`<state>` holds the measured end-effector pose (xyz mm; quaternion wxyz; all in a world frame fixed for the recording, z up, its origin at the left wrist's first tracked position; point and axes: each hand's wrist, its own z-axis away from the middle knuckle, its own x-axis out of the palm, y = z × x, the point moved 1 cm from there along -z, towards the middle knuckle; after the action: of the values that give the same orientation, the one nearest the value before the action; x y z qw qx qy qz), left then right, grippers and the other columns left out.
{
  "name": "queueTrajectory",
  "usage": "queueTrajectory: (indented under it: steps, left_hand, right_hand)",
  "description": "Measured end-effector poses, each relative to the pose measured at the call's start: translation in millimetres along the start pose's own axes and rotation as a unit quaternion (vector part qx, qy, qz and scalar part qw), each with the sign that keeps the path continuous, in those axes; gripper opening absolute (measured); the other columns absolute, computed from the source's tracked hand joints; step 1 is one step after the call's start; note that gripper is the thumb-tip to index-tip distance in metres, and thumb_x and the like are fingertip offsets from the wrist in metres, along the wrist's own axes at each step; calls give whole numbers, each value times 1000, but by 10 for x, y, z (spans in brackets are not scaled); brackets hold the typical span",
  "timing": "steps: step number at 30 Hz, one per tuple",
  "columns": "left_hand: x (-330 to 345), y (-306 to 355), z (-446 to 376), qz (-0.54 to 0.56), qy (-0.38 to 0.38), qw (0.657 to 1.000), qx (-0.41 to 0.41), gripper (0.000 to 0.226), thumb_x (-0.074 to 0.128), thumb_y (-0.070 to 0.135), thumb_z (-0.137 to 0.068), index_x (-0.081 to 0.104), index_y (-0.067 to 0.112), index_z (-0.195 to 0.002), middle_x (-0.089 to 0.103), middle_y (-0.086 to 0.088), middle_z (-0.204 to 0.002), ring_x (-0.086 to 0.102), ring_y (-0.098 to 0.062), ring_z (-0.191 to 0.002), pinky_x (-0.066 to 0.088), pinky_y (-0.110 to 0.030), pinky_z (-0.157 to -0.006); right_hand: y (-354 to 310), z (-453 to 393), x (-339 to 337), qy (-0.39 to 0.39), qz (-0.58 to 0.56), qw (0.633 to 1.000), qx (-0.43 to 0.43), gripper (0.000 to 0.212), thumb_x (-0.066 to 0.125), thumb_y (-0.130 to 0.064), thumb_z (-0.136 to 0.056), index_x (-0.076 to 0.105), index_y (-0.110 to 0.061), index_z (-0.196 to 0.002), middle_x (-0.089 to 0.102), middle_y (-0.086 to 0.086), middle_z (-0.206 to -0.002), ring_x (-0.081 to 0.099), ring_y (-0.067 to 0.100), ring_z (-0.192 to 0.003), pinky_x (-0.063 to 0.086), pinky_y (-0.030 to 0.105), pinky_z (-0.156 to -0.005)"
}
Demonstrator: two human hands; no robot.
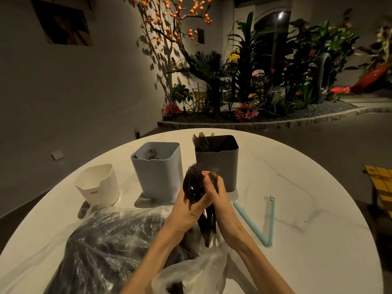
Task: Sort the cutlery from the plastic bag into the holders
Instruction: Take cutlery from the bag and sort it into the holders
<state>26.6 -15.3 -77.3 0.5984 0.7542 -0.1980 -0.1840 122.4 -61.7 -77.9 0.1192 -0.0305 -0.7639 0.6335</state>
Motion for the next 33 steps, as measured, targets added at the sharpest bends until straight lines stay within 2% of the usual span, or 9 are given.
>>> queueTrajectory:
  steps: [6, 10, 14, 17, 20, 24, 28, 31, 33]
  left_hand:
    - [-96, 49, -21, -82, -38, 996, 18, 44, 80, 32, -66, 61, 28, -105, 73, 26, -92, 69, 7, -93, 52, -10, -76]
    - [-148, -36, -18, -87, -41, 995, -17, 84, 87, 35, -68, 46, 26, -141, 71, 12, -114, 64, -9, -118, 55, -19, -88]
    - [-182, -28, -24, -177, -83, 979, -49, 110, 85, 39, -74, 15, 32, -159, 51, 1, -145, 52, -11, -133, 49, -27, -105]
    - [-236, -87, 51, -144, -80, 980, -114, 70, 69, 9, -92, 32, -6, -149, 50, -19, -144, 61, -17, -114, 54, -10, -74]
    - [-229, -162, 174, -124, -47, 970, -203, 39, 35, -3, -105, 38, -14, -143, 44, -28, -149, 62, -24, -90, 51, -15, -48]
    - [-79, -124, 113, -35, -44, 984, -171, 32, 54, 2, -100, 58, 19, -127, 68, 0, -115, 69, -11, -101, 57, -24, -77]
    - [-36, 100, 57, 41, -66, 990, -120, 34, 61, 5, -93, 54, 7, -126, 74, -9, -96, 74, -22, -87, 59, -32, -76]
    - [-86, 186, 41, -71, -152, 980, -109, 25, 72, 4, -87, 63, 1, -111, 74, -19, -92, 74, -31, -87, 59, -49, -89]
    - [111, 162, 17, -229, -103, 957, -144, 15, 71, -6, -87, 62, 2, -96, 69, -17, -83, 72, -21, -75, 59, -45, -90]
  right_hand:
    - [1, 33, 10, -19, -41, 997, 65, 68, 37, -84, -71, 56, -47, -125, 62, -19, -121, 59, 1, -111, 47, 21, -94]
    - [31, 8, 32, 8, -86, 995, 44, 73, 59, -99, -38, 71, -57, -97, 73, -24, -100, 68, 5, -100, 51, 25, -88]
    - [-78, 40, -64, -46, -81, 996, 4, 53, 85, -62, -50, 75, -41, -98, 76, -3, -104, 71, 15, -104, 59, 30, -86]
    - [-140, 76, -116, -89, 18, 995, 45, 51, 91, -33, -62, 71, -32, -109, 75, -1, -106, 70, 16, -105, 60, 37, -89]
    - [-174, 85, -75, -83, 101, 991, 30, 40, 90, -21, -71, 71, -25, -106, 75, -5, -96, 71, 6, -93, 58, 20, -74]
    - [-200, 40, 21, -23, 124, 991, -38, 8, 81, -30, -82, 73, -28, -82, 73, -6, -76, 72, 4, -80, 57, 17, -67]
    - [-461, -63, 85, -30, 93, 992, -80, 23, 73, -35, -87, 71, -12, -86, 69, 5, -71, 72, 19, -76, 61, 27, -73]
    - [-627, -123, 95, -48, 48, 992, -105, 32, 70, -39, -84, 65, -8, -81, 62, 3, -64, 65, 14, -63, 59, 25, -69]
    - [-654, -154, 115, -49, 33, 992, -110, 32, 75, -40, -76, 62, -11, -77, 57, 3, -61, 59, 14, -58, 57, 25, -65]
